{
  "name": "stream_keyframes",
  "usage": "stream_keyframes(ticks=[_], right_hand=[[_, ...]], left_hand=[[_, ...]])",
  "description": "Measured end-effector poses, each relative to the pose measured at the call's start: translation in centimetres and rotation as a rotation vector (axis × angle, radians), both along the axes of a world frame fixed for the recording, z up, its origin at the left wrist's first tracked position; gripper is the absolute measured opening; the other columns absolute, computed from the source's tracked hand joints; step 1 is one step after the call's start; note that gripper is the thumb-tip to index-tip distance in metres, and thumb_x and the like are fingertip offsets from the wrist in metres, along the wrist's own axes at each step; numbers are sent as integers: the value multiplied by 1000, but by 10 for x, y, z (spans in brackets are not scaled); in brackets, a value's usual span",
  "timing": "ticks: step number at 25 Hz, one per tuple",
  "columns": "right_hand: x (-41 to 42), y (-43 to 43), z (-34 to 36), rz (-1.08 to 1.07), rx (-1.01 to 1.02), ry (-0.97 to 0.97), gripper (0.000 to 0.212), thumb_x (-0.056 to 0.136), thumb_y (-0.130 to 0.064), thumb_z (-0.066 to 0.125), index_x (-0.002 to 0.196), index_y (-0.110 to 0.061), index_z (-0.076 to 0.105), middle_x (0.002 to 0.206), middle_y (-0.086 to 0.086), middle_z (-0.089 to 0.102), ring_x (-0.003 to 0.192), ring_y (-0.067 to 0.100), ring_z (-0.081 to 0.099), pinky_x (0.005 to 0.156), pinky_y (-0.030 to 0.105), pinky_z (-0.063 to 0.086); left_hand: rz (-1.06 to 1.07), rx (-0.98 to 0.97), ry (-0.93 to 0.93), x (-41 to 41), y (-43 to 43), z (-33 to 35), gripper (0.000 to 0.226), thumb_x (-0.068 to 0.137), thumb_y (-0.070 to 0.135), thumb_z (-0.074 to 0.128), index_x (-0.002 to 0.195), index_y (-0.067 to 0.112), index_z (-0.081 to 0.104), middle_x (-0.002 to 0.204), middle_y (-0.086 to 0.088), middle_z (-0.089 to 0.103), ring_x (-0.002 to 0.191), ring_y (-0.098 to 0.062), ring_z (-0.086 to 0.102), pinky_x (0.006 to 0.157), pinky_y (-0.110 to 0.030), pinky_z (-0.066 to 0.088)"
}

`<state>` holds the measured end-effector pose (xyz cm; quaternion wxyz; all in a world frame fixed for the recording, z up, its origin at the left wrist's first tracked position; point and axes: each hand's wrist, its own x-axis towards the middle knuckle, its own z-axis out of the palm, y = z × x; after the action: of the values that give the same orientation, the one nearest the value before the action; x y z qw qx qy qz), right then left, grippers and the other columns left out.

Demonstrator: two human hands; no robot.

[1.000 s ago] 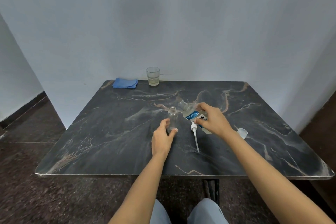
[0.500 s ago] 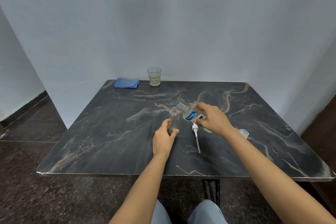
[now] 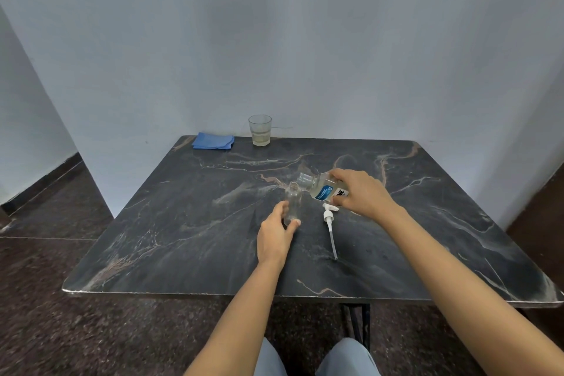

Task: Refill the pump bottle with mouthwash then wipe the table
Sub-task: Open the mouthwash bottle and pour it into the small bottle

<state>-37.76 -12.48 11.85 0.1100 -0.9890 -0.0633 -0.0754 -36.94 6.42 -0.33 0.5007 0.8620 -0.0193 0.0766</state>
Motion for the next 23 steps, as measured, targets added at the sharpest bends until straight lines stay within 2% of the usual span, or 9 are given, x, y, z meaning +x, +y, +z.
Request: stream_keyframes(ticks=[8,18,23], right_hand=[[2,3,10,-10,-102,9,49,83,-30,65,129,-30,47,130,-5,58,112,25,58,82,40,49],[4,4,16,-9,-168,5,49,85,-30,65,130,-31,46,131,-6,56,111,23,58,76,35,45],[3,5,19,-3,-188,5,48,85,-28,64,129,-30,46,130,-6,57,111,23,58,77,37,47]], left_hand=[[-9,-9,5,-1,1,0,52,86,27,68,134,28,49,130,5,60,120,-11,55,103,-34,44],[-5,-4,0,0,1,-2,51,85,30,68,133,31,49,128,6,62,118,-11,56,101,-37,46],[-6,-1,7,0,1,-2,51,86,31,67,133,31,49,128,6,62,117,-12,57,100,-39,47]])
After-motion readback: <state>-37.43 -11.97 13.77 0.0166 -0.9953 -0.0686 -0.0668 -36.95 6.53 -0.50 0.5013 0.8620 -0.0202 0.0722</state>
